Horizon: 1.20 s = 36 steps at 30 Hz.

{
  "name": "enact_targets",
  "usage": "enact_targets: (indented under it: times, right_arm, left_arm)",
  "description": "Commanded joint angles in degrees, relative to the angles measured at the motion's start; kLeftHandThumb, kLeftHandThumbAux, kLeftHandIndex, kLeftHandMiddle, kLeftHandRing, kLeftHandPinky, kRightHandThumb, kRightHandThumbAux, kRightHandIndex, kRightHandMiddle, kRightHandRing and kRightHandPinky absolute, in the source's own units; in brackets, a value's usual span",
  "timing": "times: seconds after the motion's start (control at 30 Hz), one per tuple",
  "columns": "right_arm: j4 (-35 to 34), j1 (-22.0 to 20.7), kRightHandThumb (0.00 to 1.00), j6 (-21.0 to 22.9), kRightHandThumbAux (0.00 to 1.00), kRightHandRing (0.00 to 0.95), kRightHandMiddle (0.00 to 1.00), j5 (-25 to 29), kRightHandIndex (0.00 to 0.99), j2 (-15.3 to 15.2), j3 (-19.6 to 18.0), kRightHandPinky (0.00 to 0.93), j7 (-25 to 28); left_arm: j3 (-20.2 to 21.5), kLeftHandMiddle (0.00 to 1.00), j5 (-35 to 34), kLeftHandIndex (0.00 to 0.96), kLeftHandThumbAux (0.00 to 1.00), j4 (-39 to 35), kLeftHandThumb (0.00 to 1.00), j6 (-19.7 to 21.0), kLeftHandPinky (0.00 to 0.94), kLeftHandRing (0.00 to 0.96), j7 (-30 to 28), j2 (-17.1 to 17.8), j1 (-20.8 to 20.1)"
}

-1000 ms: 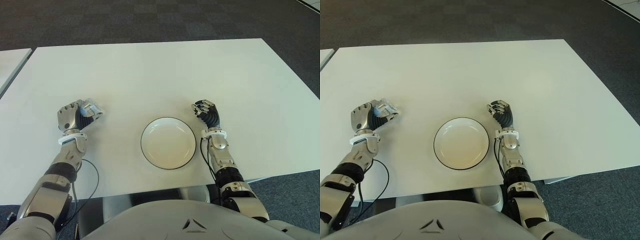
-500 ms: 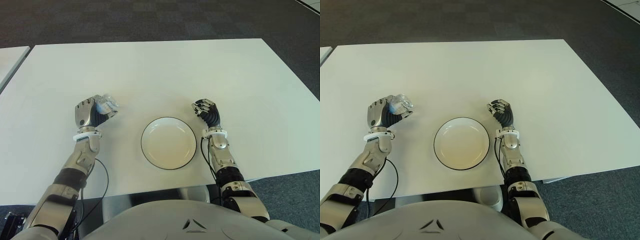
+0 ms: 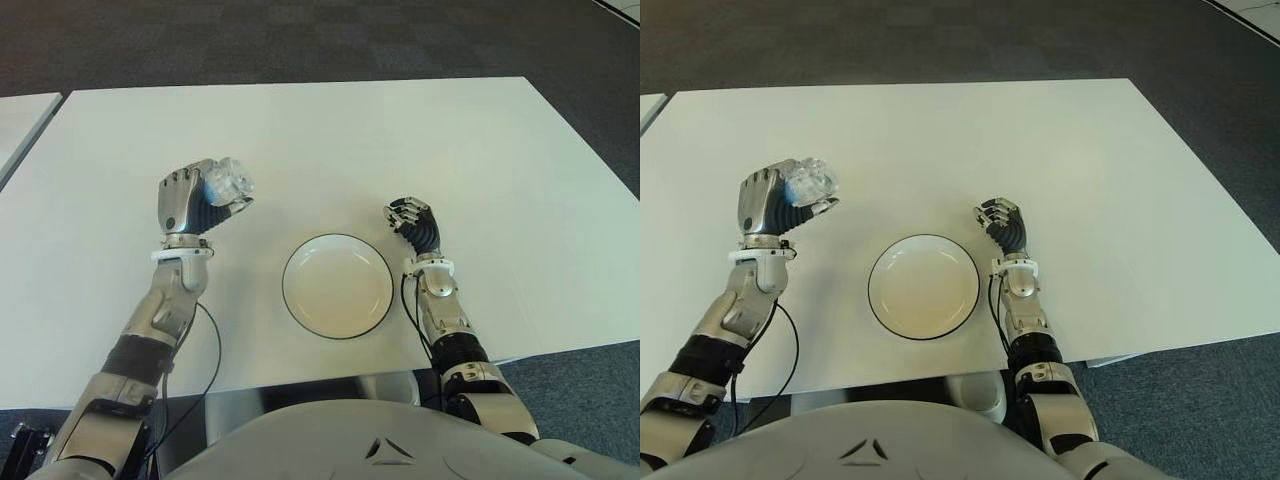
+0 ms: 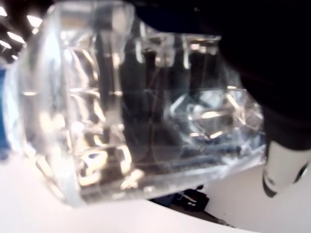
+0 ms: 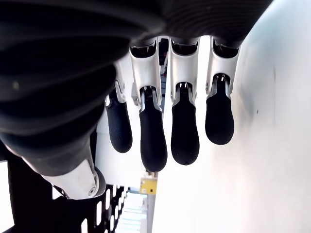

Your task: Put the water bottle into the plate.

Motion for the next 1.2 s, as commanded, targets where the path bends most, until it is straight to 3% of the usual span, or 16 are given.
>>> enact_targets:
  times: [0.03, 0.47, 0.53, 0.6, 0.8, 1.2]
  right_arm:
    - [0.1, -0.3, 0.705, 0.6, 0.729, 0.629, 0.609, 0.5, 0.433, 0.3, 0.0, 0.647, 0.0]
    - [-0.1, -0.1, 0.706, 0.5, 0.729, 0.63, 0.609, 0.1, 0.433, 0.2, 0.4, 0.652, 0.2]
    - [0.0, -0.2, 0.706, 0.6, 0.729, 0.631, 0.609, 0.2, 0.433, 0.1, 0.3, 0.652, 0.3]
    - [0.0, -0.2, 0.706, 0.7, 0.729, 0.63, 0.609, 0.3, 0.433, 0.1, 0.3, 0.651, 0.3]
    - [0.1, -0.2, 0.706, 0.8, 0.729, 0.63, 0.61, 0.0, 0.433, 0.1, 0.4, 0.646, -0.1]
    - [0.1, -0.1, 0.705, 0.8, 0.729, 0.627, 0.608, -0.1, 0.432, 0.1, 0.4, 0.645, -0.4]
  left_arm:
    - [-2.2, 0.517, 3.5, 0.403, 0.649, -6.0, 0.962, 1.9, 0.275, 0.505, -3.0, -2.5, -0.7]
    - [-6.9, 0.518, 9.7, 0.399, 0.648, -11.3, 0.953, 1.9, 0.219, 0.504, -8.4, -5.5, -0.9]
    - [-8.7, 0.515, 11.0, 0.394, 0.649, -11.2, 0.952, 1.7, 0.386, 0.507, -9.5, -6.1, -1.3]
    - [-9.6, 0.513, 11.7, 0.391, 0.65, -11.4, 0.951, 1.4, 0.496, 0.51, -10.3, -6.4, -1.3]
    - [-12.9, 0.506, 12.8, 0.381, 0.653, -11.9, 0.949, -0.7, 0.721, 0.522, -12.7, -6.7, -1.0]
    - [-16.1, 0.501, 11.5, 0.377, 0.654, -8.2, 0.947, -5.4, 0.813, 0.531, -17.8, -6.8, -2.1]
